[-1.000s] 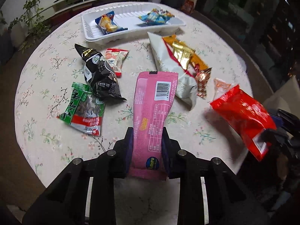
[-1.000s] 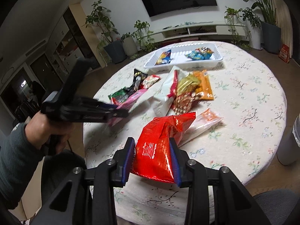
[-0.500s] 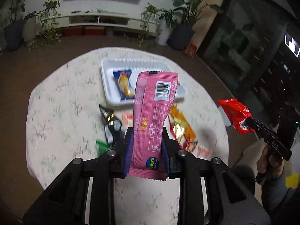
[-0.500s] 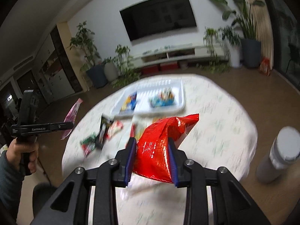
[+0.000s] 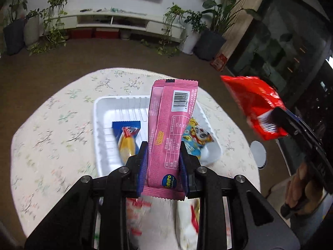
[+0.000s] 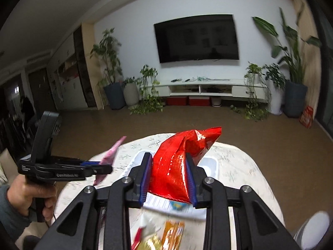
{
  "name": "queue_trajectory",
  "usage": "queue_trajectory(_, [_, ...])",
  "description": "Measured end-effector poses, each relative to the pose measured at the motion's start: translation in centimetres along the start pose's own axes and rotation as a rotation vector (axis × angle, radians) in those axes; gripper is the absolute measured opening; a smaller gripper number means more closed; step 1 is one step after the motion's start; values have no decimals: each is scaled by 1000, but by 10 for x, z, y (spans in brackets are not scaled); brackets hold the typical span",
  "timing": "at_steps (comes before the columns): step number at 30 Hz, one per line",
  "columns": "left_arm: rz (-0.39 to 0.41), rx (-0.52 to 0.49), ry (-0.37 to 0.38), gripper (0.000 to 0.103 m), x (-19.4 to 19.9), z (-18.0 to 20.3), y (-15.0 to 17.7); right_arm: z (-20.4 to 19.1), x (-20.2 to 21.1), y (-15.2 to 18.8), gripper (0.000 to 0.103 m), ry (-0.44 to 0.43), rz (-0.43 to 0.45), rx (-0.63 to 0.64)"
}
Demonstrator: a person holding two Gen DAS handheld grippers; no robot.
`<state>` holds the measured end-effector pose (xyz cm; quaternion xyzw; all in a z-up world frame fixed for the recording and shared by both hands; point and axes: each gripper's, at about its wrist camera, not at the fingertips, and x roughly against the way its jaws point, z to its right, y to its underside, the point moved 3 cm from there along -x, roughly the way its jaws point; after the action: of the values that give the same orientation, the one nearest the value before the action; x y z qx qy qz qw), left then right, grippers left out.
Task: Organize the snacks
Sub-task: 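Lift both packets over the white tray and release them inside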
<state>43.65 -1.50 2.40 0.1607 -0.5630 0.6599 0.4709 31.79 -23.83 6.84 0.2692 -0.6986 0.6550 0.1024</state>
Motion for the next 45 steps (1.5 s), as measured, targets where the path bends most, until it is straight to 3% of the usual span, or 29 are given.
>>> queue_trajectory(8, [-102, 21, -74, 25, -95, -4, 4, 3, -103, 18, 33, -21, -159, 36])
queue_trajectory(12, [-133, 33, -102, 25, -124, -10, 11, 0, -138, 35, 32, -2, -230, 69])
queue_trajectory(19, [-130, 43, -128, 26, -140, -16, 12, 15, -166, 55, 32, 27, -302, 52])
queue_trajectory(27, [-131, 45, -124, 27, -137, -13, 14, 17, -168, 59, 32, 39, -308, 83])
queue_trajectory(30, [-121, 42, -138, 33, -135, -12, 14, 19, -170, 59, 36, 57, -312, 73])
queue_trajectory(35, [-85, 65, -135, 58, -129, -16, 10, 25, -170, 55, 40, 81, -298, 69])
queue_trajectory(41, [-44, 67, -125, 61, -113, -9, 4, 32, -161, 51, 49, 90, -272, 53])
queue_trajectory(45, [1, 69, -115, 78, -84, -4, -1, 34, -149, 45, 67, 93, -250, 45])
